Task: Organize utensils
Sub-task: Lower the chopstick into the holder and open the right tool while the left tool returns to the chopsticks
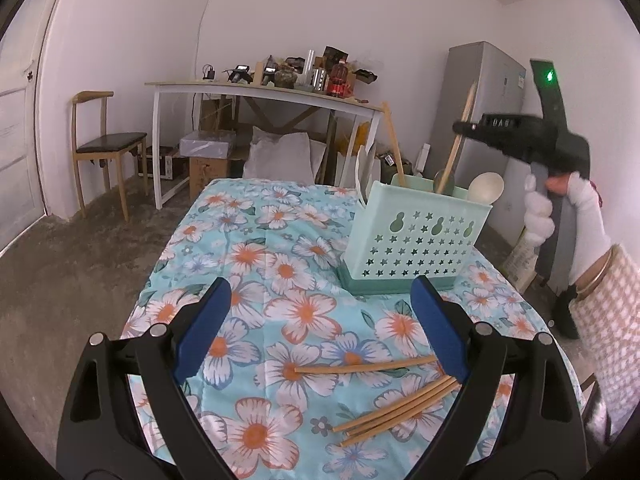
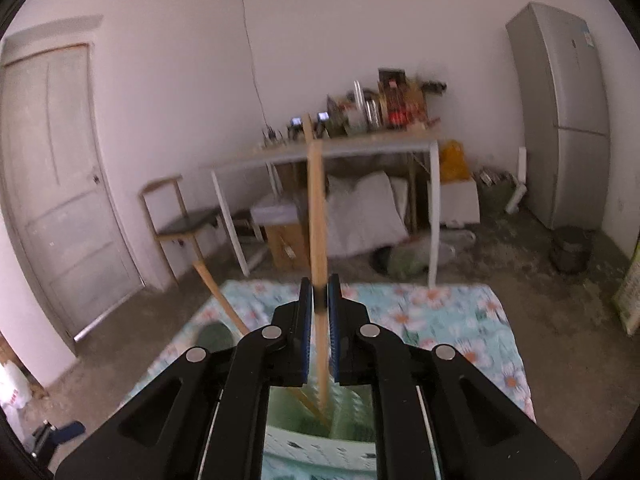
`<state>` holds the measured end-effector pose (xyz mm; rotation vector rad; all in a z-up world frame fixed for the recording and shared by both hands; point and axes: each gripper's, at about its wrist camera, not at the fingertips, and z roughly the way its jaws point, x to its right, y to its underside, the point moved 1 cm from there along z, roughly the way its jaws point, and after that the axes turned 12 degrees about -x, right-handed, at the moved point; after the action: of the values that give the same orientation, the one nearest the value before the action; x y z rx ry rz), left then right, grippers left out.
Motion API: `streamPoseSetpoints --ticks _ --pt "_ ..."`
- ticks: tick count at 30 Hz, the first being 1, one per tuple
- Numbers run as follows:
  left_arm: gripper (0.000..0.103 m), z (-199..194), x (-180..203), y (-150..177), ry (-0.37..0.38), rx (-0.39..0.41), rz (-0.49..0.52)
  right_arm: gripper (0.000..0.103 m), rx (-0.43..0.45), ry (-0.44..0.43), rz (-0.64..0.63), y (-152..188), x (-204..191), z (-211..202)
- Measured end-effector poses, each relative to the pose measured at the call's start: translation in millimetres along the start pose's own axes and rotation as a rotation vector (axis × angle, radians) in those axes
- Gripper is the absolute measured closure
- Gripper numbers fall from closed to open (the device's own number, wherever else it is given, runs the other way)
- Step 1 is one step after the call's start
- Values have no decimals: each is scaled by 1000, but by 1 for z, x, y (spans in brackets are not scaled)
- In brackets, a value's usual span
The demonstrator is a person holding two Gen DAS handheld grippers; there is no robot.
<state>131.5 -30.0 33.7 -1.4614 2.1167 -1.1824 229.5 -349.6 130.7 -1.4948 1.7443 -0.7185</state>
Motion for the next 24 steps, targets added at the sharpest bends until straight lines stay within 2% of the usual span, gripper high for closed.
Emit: streamPoseSetpoints --ticks 3,5,9,12,16,20,24 --pt "16 1 3 1 3 -5 7 71 19 22 16 -3 10 -9" --pt "16 3 4 2 6 -14 8 67 36 42 19 -3 14 -15" --pt "16 5 7 4 15 -29 5 65 74 77 40 -3 26 -38" --pt "16 4 11 5 2 -23 24 64 88 68 75 6 38 -54" --pt "16 3 14 5 -20 -24 48 63 61 33 163 39 62 -71" --pt "16 4 13 5 -38 -32 56 63 2 -38 277 84 79 -81" --pt "16 7 11 5 -59 -42 59 63 -92 -168 381 137 72 -79"
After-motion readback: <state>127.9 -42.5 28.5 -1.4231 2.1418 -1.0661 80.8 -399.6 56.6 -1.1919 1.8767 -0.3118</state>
